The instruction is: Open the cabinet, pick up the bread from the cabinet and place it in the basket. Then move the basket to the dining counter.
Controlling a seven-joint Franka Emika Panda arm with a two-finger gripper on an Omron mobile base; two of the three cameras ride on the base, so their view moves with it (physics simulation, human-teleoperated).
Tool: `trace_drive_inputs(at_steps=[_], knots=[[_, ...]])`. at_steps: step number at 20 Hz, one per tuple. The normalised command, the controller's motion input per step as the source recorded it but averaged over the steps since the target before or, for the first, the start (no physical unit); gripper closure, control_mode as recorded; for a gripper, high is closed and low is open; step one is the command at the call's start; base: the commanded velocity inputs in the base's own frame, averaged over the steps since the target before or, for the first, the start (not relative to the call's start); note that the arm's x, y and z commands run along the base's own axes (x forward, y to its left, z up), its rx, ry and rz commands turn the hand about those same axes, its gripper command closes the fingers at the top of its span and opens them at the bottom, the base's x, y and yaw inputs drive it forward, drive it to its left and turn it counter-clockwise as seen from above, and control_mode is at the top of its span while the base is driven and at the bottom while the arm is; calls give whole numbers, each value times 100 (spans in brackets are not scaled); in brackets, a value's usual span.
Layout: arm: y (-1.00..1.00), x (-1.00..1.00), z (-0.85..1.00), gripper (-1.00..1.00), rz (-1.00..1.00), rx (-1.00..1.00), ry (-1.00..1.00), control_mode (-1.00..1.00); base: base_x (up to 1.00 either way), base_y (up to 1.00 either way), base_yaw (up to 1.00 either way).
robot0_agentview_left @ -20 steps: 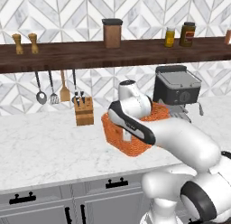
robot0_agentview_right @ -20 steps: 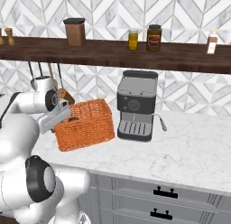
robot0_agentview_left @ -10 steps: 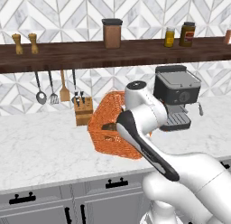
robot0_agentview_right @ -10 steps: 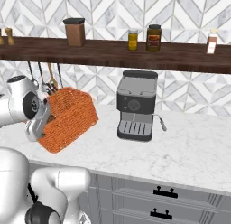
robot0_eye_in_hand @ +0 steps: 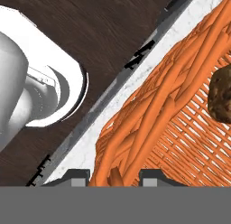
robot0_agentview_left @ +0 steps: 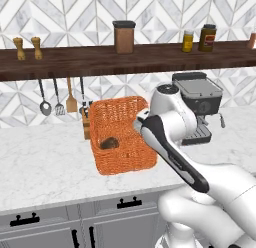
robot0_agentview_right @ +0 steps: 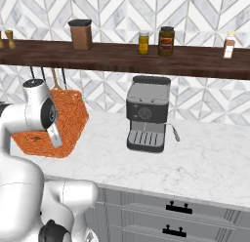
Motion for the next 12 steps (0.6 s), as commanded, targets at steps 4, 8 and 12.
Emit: trace_drive_inputs(at_steps=[4, 8, 12], knots=[[-6, 56, 0, 100, 16, 0, 0, -100, 0, 0, 0], [0, 5, 0, 100, 0, 0, 0, -100, 0, 0, 0], [0, 0, 0, 100, 0, 0, 0, -100, 0, 0, 0]])
